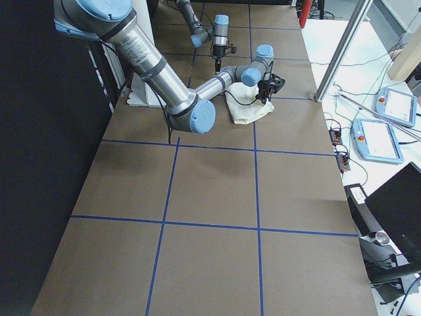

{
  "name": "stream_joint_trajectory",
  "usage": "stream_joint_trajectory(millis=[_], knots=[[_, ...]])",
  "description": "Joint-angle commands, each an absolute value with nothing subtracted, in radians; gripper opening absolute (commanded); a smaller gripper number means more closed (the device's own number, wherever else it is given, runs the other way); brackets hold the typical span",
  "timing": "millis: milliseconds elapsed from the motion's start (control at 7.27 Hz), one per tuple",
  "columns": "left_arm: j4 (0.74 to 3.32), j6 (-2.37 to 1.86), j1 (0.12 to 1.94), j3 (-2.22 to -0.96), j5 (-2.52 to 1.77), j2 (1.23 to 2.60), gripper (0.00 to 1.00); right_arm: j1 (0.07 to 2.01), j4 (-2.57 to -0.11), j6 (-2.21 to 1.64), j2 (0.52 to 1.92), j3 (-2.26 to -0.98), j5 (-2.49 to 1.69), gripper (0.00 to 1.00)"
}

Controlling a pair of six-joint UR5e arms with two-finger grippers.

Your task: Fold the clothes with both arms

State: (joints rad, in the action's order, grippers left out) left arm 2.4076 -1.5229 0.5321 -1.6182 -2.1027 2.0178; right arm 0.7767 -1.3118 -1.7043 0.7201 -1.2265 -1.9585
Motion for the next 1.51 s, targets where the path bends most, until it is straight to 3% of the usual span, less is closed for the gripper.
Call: stream_joint_trajectory(millis=[0,551,1376], knots=[[2.269,-1.525,0.537,-1.674,-2.007,2.066,0.0,0.872,-1.315,-1.639,0.73,-1.25,-2.12,1.0],[2.27,-1.523,0.531,-1.534,-1.907,2.163,0.0,0.936,-1.315,-1.614,0.828,-1.362,-2.206,1.0],[2.275,-1.497,0.529,-1.483,-1.902,2.117,0.0,0.933,-1.316,-1.614,0.839,-1.384,-2.198,1.0]])
